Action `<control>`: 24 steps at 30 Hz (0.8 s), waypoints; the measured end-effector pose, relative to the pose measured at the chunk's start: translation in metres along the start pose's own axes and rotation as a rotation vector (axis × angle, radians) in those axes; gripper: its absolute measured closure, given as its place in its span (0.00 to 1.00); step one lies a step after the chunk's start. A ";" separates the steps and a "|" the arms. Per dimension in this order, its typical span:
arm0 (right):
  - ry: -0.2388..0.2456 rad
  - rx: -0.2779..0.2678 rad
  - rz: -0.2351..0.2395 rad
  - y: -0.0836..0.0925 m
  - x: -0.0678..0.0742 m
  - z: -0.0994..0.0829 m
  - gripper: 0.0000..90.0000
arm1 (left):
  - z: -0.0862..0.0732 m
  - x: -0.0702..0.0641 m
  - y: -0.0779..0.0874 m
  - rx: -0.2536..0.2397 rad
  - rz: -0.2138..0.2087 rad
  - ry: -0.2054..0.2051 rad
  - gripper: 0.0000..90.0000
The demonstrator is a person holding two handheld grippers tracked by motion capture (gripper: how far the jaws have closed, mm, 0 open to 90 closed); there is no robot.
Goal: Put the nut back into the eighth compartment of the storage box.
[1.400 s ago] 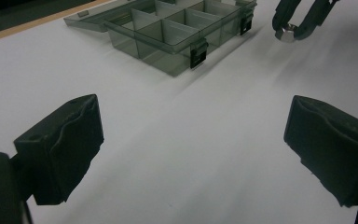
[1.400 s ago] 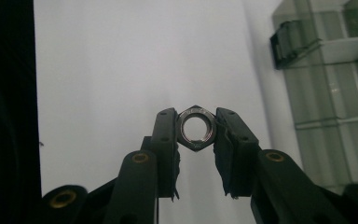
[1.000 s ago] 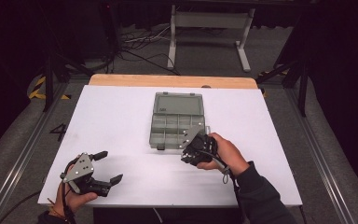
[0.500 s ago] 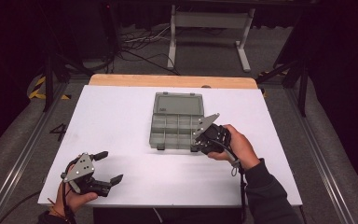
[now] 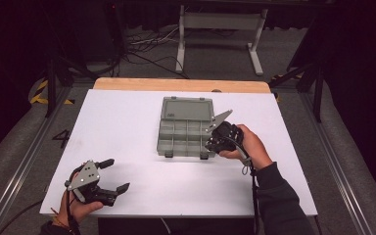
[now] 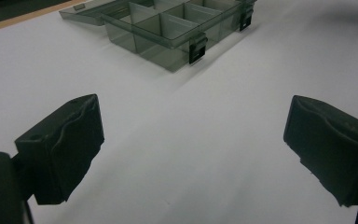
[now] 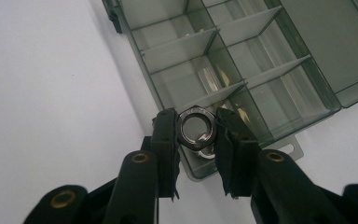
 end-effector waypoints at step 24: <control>-0.026 0.042 0.019 -0.021 -0.010 0.011 0.78 | 0.000 0.000 0.001 -0.005 0.000 -0.001 0.06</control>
Point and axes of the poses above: each handheld gripper's, and its own axes: y roughly backward along the jaws, z roughly out of its top, x roughly to its left, the point moved 2 cm from there along -y, roughly forward along the jaws, and after that the axes turned 12 degrees about x, right-handed, at the moved point
